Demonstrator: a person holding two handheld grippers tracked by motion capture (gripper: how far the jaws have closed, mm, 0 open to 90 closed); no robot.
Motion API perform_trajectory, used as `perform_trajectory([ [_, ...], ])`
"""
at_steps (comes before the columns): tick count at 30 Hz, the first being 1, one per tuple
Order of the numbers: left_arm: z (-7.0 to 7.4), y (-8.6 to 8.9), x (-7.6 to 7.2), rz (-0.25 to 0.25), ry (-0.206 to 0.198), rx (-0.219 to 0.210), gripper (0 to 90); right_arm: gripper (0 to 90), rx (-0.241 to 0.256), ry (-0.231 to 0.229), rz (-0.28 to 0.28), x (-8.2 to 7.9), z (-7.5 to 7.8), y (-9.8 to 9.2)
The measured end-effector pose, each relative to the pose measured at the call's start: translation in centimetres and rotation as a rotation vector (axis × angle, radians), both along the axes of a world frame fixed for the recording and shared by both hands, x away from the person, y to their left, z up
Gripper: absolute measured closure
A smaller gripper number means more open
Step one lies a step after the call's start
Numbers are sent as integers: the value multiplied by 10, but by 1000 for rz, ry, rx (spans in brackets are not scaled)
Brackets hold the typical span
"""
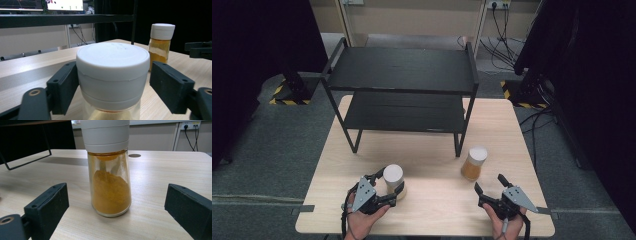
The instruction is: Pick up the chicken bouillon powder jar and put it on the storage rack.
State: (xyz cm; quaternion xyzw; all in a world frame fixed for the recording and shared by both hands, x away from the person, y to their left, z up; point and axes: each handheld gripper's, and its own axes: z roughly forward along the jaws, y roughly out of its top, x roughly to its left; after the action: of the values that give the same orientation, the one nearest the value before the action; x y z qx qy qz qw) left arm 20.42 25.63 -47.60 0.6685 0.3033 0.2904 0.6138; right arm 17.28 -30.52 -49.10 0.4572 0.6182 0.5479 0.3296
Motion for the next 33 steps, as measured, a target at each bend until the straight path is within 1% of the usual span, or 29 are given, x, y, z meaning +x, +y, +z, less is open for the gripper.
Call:
perform_trajectory([
  [7, -1, -1, 2, 7, -14, 14, 325, 55, 3, 2, 1, 0, 0, 0],
  [11, -2, -1, 1, 8, -14, 12, 329, 55, 3, 2, 1, 0, 0, 0],
  [18, 2, -3, -2, 25, 5, 7, 333, 55, 6, 3, 0, 0, 0, -1],
  [22, 4, -2, -5, 30, 21, -14, 333, 55, 8, 3, 0, 0, 0, -1],
  [27, 7, -2, -12, 33, 7, -12, 334, 55, 10, 2, -1, 0, 0, -1],
  [33, 14, 1, -18, 41, -4, -42, 334, 55, 12, 0, -2, 0, -1, -1],
])
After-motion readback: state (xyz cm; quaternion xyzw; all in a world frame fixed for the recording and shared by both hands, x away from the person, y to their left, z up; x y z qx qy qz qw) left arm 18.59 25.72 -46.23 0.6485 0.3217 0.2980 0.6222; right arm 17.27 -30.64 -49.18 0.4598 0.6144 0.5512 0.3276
